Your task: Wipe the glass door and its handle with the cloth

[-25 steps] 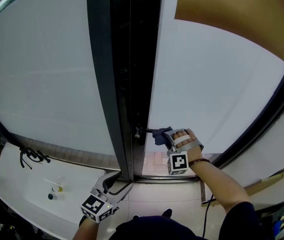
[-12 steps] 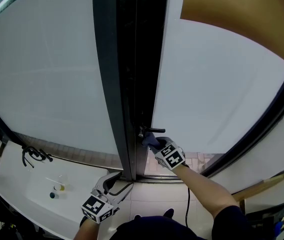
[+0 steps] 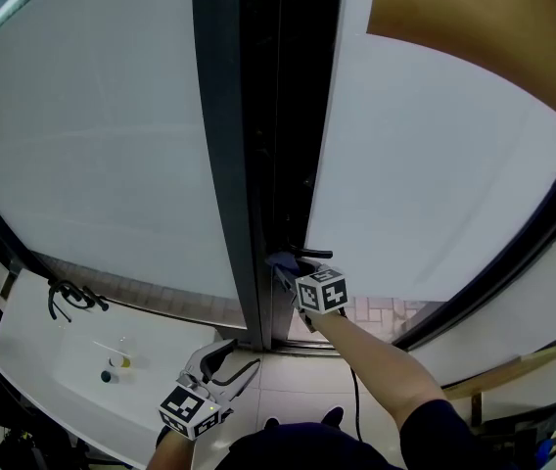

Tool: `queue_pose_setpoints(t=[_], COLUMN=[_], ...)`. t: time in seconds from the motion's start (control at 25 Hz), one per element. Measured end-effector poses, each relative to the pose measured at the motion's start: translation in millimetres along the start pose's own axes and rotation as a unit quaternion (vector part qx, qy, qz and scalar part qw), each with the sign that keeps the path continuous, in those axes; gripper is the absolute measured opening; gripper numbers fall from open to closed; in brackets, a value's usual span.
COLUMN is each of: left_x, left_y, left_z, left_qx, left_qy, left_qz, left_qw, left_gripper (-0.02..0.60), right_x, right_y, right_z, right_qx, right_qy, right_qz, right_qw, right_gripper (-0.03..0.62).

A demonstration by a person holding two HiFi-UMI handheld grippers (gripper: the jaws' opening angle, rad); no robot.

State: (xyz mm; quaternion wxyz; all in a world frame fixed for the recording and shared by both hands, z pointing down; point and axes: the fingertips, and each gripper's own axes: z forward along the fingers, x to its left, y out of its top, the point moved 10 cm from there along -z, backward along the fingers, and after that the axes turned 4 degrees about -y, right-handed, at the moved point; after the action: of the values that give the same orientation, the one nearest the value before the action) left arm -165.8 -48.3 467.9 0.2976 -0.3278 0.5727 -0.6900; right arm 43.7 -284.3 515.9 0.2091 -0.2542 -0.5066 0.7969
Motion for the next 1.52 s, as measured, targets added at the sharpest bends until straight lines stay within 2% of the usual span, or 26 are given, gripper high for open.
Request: queue_pose_setpoints(t=[0.12, 0.92, 1.28, 1.36, 1.52], left_x=[-1.7, -3.6, 1.1, 2.6, 5.6], left_y=[-0.5, 5.7, 1.8, 0.4, 0.4], left_z=[0.7, 18.4, 14.4, 12.0, 8.4], left_qx=[0.001, 0.003, 0.003, 0.005, 0.007], left_qy=[0.0, -0.024, -0.017, -0.015, -0.009], left_qz=[0.0, 0.007, 0.004, 0.002, -0.001], left_qw=[1.0, 0.9997, 0.9998, 0.9999, 0.9999], left_gripper=[0.215, 0.215, 0.215, 0.215, 0.215], right_x=[-5.4, -53.3, -75.2, -73.8, -49.2], right_y=[-0.4, -10.2, -29.3, -36.6, -33.6], right_z=[2.2, -65.2, -83.5, -76.3, -45.7], right_qx=[-0.013, -0.048, -0.068, -0.047, -0.009], right_qy=[0.0, -0.039, -0.069, -0.074, -0.053], right_qz=[0.026, 0.016, 0.042, 0.028, -0.038], right_qw=[1.0, 0.998, 0.994, 0.996, 0.998], right_gripper=[0.101, 0.101, 0.1, 0.1, 0.1])
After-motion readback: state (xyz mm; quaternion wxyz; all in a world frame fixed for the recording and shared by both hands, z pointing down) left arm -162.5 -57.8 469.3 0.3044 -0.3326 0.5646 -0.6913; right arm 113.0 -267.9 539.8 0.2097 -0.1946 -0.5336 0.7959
